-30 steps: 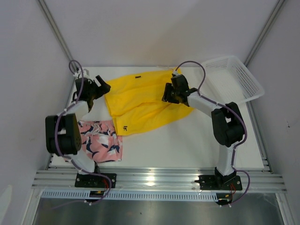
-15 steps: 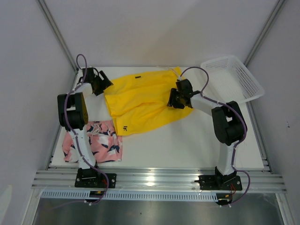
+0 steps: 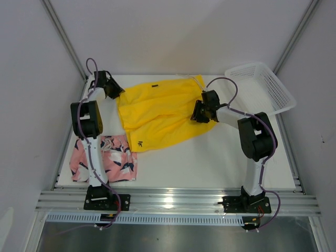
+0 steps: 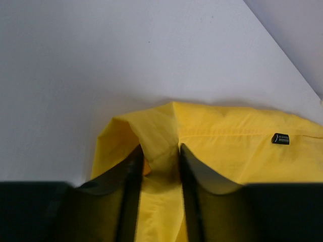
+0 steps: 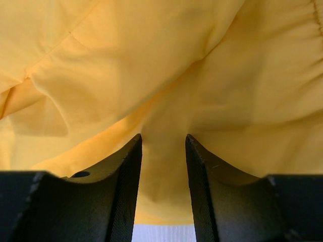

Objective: Fold and stack the shorts

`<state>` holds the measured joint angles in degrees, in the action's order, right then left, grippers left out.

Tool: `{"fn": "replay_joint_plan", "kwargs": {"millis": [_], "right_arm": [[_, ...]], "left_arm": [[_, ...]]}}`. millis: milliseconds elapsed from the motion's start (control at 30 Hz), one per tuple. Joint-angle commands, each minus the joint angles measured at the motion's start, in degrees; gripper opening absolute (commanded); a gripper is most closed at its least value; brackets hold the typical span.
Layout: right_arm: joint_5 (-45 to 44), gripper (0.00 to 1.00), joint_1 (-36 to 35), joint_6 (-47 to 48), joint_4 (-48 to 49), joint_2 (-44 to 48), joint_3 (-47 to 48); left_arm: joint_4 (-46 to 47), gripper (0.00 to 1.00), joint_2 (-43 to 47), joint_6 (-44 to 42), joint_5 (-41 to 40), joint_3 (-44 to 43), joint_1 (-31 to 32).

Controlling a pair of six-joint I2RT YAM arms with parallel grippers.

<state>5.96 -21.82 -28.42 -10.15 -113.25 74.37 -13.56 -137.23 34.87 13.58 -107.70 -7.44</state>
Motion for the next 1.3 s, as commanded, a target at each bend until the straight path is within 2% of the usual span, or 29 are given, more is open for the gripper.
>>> {"fn": "replay_joint_plan", "kwargs": {"millis": [0, 33, 67, 100, 200, 300, 433, 600, 633, 700, 767, 833, 867, 1000, 1100, 1133, 1200, 1233, 1267], "right_arm": [[1.3, 0.42, 0.6, -0.7, 3.2, 0.3, -1.2], [1.3, 0.41, 0.6, -0.8, 3.4, 0.2, -1.3], [1.5, 0.41, 0.7, -0.8, 3.6, 0.3, -1.7], [1.3, 0.41, 0.7, -0.8, 3.9, 0.2, -1.9], [1.3, 0.40, 0.9, -0.8, 4.3, -0.2, -2.0], [0.3, 0.37, 1.6, -1.8, 4.6, -1.9, -1.3], [-3.4, 0.29, 3.4, -5.2, 3.4, -4.8, 1.3], [-2.5, 0.26, 4.8, -6.1, 1.9, -10.9, 8.8], [-2.4, 0.27, 5.1, -6.1, 1.3, -12.0, 12.4], [-0.3, 0.29, 5.6, -5.4, -0.7, -14.5, 15.9], [1.6, 0.41, 5.7, -5.1, -1.4, -14.3, 17.6], [1.8, 0.51, 5.7, -4.0, -0.8, -11.2, 16.0], [2.0, 0.54, 5.7, -3.8, -0.4, -9.9, 14.1], [2.3, 0.59, 6.9, -4.1, 0.5, -2.1, 7.6], [-1.4, 0.63, 7.7, -4.6, 0.7, 5.9, 1.4], [-3.0, 0.63, 7.8, -5.2, 0.3, 9.7, 0.0], [-5.9, 0.66, 8.8, -6.1, 0.3, 13.0, -4.6], [-8.0, 0.68, 9.3, -6.5, 0.6, 14.4, -5.9], [-9.1, 0.69, 9.8, -7.4, 0.7, 16.6, -7.1]], "left_arm": [[-2.3, 0.32, -5.1, 2.6, 4.2, -8.6, -0.6], [-2.9, 0.26, -8.2, 3.6, 5.0, -12.0, -0.7], [-3.3, 0.15, -9.4, 4.1, 5.5, -13.6, -0.8], [-3.5, 0.12, -10.2, 4.7, 5.7, -16.4, -0.9], [1.0, 0.01, -10.2, 7.2, 6.3, -15.4, -1.3], [2.9, 0.00, -8.9, 7.3, 3.5, -15.4, -1.8], [7.7, 0.00, -8.9, 8.4, 3.2, -15.7, -2.3], [12.8, 0.00, -14.1, 10.7, 5.3, -22.1, -2.6], [12.9, 0.03, -14.7, 11.1, 5.8, -24.0, -2.6], [12.1, 0.50, -15.4, 11.5, 7.1, -25.8, -2.7], [10.8, 0.91, -13.5, 10.9, 7.9, -25.5, -2.8], [9.8, 0.96, -8.1, 9.3, 7.1, -21.3, -3.0], [10.6, 0.98, -5.7, 9.1, 6.9, -15.1, -3.1], [8.3, 0.99, 7.2, 6.7, 2.7, -3.3, -3.5], [5.4, 0.99, 18.9, 4.1, -1.3, 5.8, -2.1], [4.3, 0.99, 22.1, 3.4, -4.4, 13.8, -0.7], [4.2, 0.99, 32.0, 2.8, -7.2, 19.3, 1.1], [5.2, 0.99, 35.2, 2.8, -8.2, 28.0, 2.9], [5.7, 0.99, 38.1, 3.2, -10.0, 30.6, 3.7]]}}
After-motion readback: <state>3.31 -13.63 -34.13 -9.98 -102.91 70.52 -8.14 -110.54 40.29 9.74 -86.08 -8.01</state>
